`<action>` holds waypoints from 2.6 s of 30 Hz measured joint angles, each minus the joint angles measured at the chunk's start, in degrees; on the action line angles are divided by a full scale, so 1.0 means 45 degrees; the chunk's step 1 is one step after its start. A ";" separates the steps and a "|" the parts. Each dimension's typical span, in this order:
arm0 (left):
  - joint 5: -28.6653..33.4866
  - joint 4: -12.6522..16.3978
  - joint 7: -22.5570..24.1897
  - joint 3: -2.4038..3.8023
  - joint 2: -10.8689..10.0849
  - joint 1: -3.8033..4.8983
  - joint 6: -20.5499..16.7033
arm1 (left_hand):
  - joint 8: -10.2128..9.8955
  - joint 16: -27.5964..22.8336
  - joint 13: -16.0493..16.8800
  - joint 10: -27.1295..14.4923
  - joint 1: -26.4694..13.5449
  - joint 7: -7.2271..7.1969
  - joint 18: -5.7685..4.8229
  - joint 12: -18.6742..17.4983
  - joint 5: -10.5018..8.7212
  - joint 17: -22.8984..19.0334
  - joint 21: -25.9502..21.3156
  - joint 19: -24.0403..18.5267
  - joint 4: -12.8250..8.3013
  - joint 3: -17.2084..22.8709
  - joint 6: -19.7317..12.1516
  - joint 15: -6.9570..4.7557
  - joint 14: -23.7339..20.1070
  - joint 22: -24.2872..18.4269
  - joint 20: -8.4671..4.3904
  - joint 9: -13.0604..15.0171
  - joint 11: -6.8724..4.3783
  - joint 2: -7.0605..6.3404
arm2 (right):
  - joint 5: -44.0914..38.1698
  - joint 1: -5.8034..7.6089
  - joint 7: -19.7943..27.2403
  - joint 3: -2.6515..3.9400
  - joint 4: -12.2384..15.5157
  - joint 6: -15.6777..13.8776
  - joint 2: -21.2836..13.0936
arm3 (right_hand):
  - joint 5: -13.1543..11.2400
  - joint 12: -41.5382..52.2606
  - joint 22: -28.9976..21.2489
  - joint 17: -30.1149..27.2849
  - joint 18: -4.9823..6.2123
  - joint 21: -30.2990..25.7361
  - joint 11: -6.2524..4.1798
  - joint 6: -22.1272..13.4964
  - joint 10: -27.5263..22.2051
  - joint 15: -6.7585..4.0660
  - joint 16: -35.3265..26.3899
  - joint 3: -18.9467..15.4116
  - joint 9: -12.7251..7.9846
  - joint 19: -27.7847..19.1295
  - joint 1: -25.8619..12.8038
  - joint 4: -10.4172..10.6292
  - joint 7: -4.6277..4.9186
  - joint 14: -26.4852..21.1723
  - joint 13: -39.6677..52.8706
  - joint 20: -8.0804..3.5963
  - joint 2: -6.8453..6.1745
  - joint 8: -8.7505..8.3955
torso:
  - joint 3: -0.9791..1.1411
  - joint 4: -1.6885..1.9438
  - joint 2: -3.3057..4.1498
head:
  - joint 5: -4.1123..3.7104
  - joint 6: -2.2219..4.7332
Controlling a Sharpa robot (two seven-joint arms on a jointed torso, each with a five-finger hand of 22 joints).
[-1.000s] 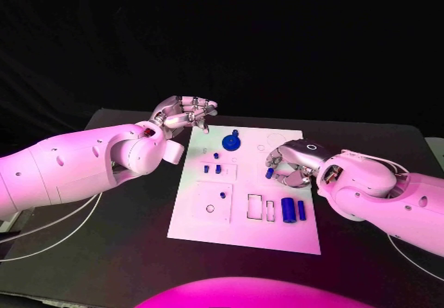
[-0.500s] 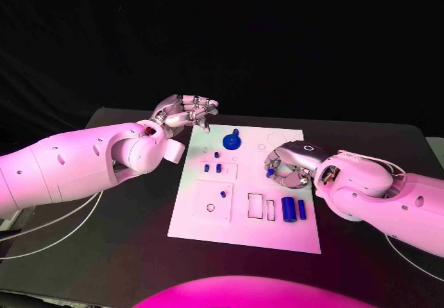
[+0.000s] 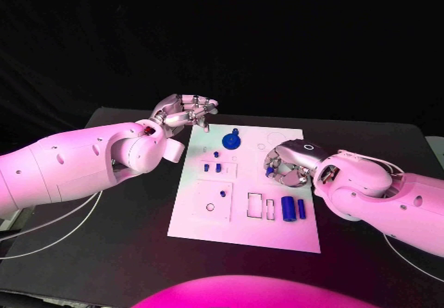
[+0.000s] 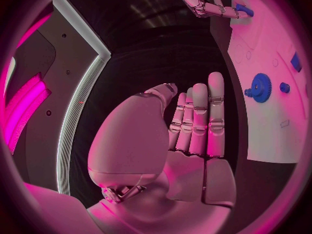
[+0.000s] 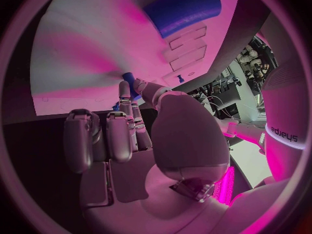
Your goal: Assemble the parts on the task board
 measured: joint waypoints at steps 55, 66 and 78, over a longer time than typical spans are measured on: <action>0.0001 -0.0215 -0.0049 0.0000 0.0338 -0.0001 0.0123 | 0.0000 0.0000 0.0007 0.0000 0.0000 -0.0001 0.0001 0.0065 0.0000 -0.0010 0.0001 0.0000 -0.0032 0.0032 0.0000 -0.0043 -0.0043 0.0003 0.0000 0.0000 0.0000 0.0000 | 0.1048 -0.1576 0.0679 -0.0146 0.0726 -0.1603 0.2699 | -0.0047 -0.0002 -0.0008 -0.0068 -0.0001 0.0047 0.0018 -0.0036 0.0014 0.0003 0.0000 -0.0024 -0.0013 0.0000 0.0013 -0.0018 -0.0044 -0.0001 0.0001 0.0002 0.0075 0.0000 | -0.0009 -0.0009 0.0000 | 0.0747 -0.0269; 0.0002 -0.0223 -0.0057 0.0000 0.0344 -0.0001 0.0135 | 0.0000 0.0000 0.0005 0.0000 0.0000 0.0000 0.0000 0.0064 0.0000 -0.0010 0.0001 0.0000 -0.0032 0.0032 0.0000 -0.0043 -0.0043 0.0004 0.0000 0.0000 0.0000 0.0000 | 0.0938 -0.1603 0.0651 -0.0167 0.0501 -0.1320 0.2748 | 0.0003 -0.0002 0.0001 -0.0067 -0.0001 0.0047 0.0020 -0.0035 0.0016 0.0003 0.0001 -0.0026 -0.0013 0.0000 -0.0007 -0.0019 -0.0043 -0.0001 0.0002 0.0003 0.0053 0.0000 | 0.0000 -0.0010 -0.0007 | 0.0771 -0.0325; 0.0002 -0.0228 -0.0062 0.0000 0.0341 -0.0001 0.0145 | 0.0000 0.0000 0.0005 0.0000 0.0000 0.0000 0.0000 0.0064 0.0000 -0.0009 0.0001 0.0000 -0.0032 0.0032 0.0000 -0.0043 -0.0043 0.0004 0.0000 0.0000 0.0000 0.0000 | 0.0834 -0.1627 0.0632 -0.0201 0.0445 -0.0966 0.2885 | 0.0003 -0.0002 -0.0001 -0.0067 -0.0001 0.0047 0.0022 -0.0024 0.0018 0.0003 0.0000 -0.0035 -0.0012 0.0000 -0.0071 -0.0028 -0.0033 -0.0001 0.0002 0.0003 -0.0012 0.0000 | -0.0006 -0.0009 -0.0007 | 0.0801 -0.0377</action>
